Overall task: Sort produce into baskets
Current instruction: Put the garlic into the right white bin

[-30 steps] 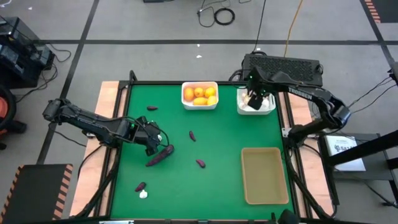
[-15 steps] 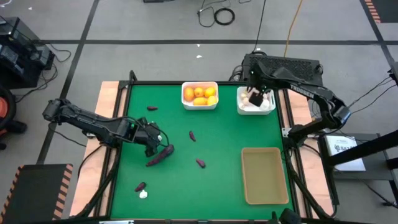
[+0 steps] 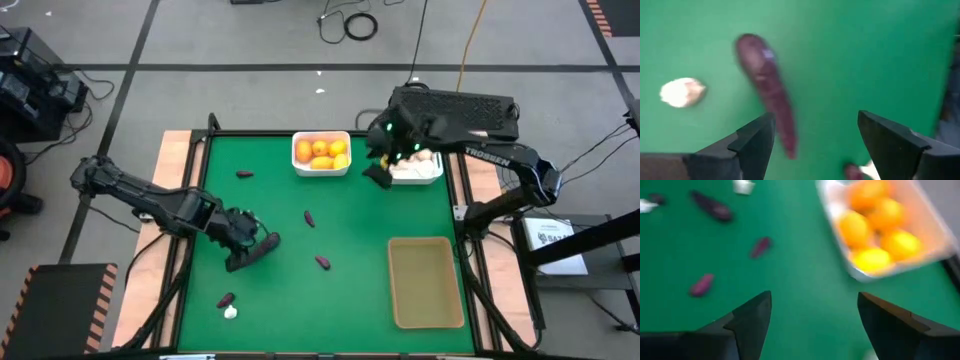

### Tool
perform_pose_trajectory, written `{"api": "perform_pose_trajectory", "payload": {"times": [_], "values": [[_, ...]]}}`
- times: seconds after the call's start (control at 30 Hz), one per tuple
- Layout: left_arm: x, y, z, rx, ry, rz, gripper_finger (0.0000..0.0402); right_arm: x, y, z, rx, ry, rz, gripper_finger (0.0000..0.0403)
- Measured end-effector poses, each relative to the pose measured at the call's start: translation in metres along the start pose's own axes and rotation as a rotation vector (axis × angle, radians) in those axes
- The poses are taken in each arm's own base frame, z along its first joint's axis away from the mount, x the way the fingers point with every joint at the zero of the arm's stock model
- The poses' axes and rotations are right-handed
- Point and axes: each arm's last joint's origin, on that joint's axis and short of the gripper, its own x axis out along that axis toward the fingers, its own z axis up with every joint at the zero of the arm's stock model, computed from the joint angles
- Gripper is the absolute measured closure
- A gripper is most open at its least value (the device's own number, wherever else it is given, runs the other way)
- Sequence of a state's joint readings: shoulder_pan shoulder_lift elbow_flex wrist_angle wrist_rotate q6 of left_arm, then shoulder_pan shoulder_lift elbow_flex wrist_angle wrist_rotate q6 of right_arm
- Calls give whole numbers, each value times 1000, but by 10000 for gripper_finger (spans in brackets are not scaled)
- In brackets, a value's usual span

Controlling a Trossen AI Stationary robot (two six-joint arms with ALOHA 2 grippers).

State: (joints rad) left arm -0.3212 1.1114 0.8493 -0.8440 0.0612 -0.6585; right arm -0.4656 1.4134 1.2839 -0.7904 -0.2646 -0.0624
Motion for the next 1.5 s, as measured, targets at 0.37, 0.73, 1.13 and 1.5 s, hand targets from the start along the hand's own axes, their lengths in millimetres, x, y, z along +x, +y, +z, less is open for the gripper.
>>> {"api": "perform_pose_trajectory", "payload": {"times": [0.37,0.73,1.13,1.5], "values": [[-3,-60,-47,-75,107,-125,112,16,138,-3,-281,-113,231,117],[47,-110,-84,283,147,-179,112,43,209,-48,-340,-274,233,117],[86,-109,-96,432,239,-46,112,65,224,-69,-309,-301,275,117],[102,-108,-103,514,300,-19,114,70,226,-69,-358,-323,275,117]]}}
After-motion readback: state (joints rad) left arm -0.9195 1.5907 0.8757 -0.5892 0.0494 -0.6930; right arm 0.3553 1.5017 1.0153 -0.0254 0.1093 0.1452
